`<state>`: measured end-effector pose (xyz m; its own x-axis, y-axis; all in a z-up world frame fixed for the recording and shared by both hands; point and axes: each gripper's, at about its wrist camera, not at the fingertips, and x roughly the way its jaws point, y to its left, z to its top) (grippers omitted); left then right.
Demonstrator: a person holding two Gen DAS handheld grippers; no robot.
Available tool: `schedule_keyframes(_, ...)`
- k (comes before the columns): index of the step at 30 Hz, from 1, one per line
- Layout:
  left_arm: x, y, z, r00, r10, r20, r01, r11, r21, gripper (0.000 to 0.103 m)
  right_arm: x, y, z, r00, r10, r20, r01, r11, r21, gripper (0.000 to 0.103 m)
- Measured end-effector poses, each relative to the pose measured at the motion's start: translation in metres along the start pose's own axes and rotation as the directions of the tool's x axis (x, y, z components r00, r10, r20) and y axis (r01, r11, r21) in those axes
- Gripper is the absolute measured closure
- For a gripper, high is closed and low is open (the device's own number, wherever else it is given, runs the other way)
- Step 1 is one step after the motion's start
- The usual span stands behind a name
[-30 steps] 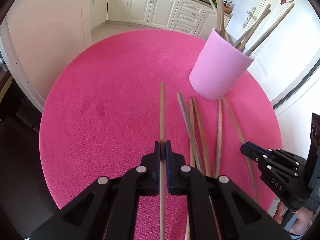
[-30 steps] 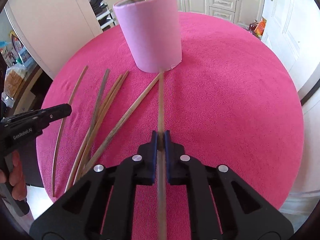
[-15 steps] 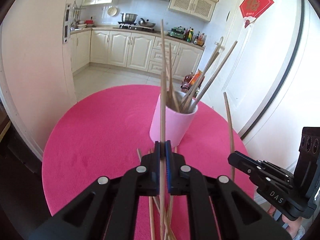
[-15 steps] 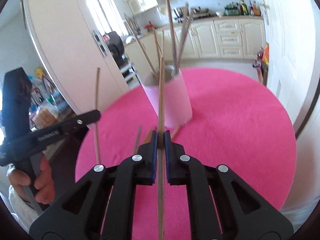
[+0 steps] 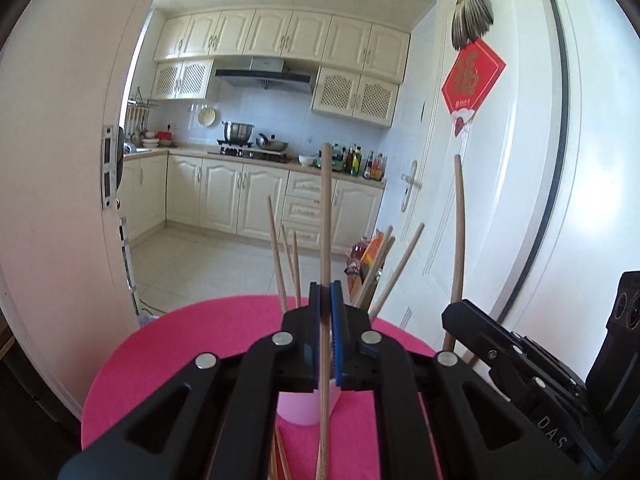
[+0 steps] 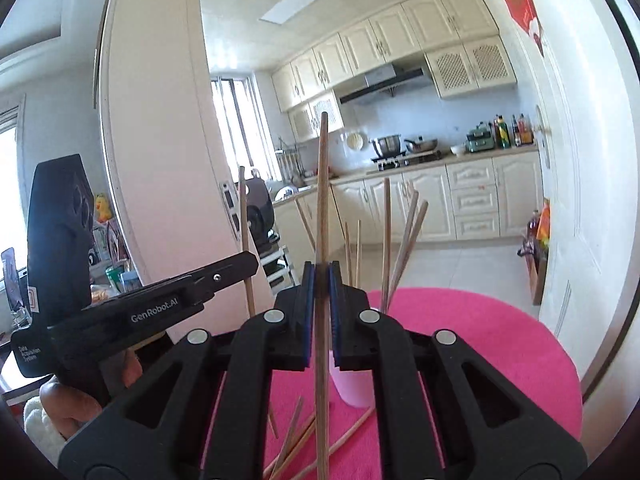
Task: Organize utensils
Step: 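Raise both held chopsticks upright and lower them into the pink cup, then open the left gripper while the right gripper opens above the cup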
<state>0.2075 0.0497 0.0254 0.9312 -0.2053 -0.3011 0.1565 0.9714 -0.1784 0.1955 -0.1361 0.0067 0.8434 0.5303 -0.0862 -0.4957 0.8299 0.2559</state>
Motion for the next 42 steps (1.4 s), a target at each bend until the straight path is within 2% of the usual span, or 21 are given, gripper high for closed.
schedule_keyframes(7,0.013,0.001,0.021,0.990,0.004,0.139,-0.001,1.000,-0.019,0.097,0.027,-0.010,0.011,0.990,-0.001,0.144,0.000,1.000,0.002,0.096)
schedule_keyframes(11,0.023,0.005,0.026,0.978,0.022,0.207,-0.016,0.999,-0.028,0.097,0.042,-0.018,0.018,0.982,-0.005,0.190,0.003,1.000,0.012,0.096)
schedule_keyframes(14,0.033,0.007,0.030,0.973,0.037,0.226,-0.031,0.999,-0.030,0.097,0.054,-0.022,0.019,0.978,-0.015,0.209,0.016,1.000,-0.001,0.096)
schedule_keyframes(25,0.072,0.021,0.015,0.989,0.047,0.137,-0.044,0.999,-0.025,0.097,0.072,-0.029,0.005,0.976,-0.039,0.213,0.043,0.999,-0.015,0.096)
schedule_keyframes(36,0.079,0.025,0.004,0.997,0.043,0.061,-0.042,0.999,-0.026,0.097,0.070,-0.029,-0.002,0.985,-0.043,0.170,0.048,0.999,-0.025,0.096)
schedule_keyframes(42,0.076,0.025,0.004,0.998,0.046,0.040,-0.045,0.999,-0.022,0.091,0.065,-0.028,-0.007,0.988,-0.053,0.144,0.058,0.998,-0.030,0.096)
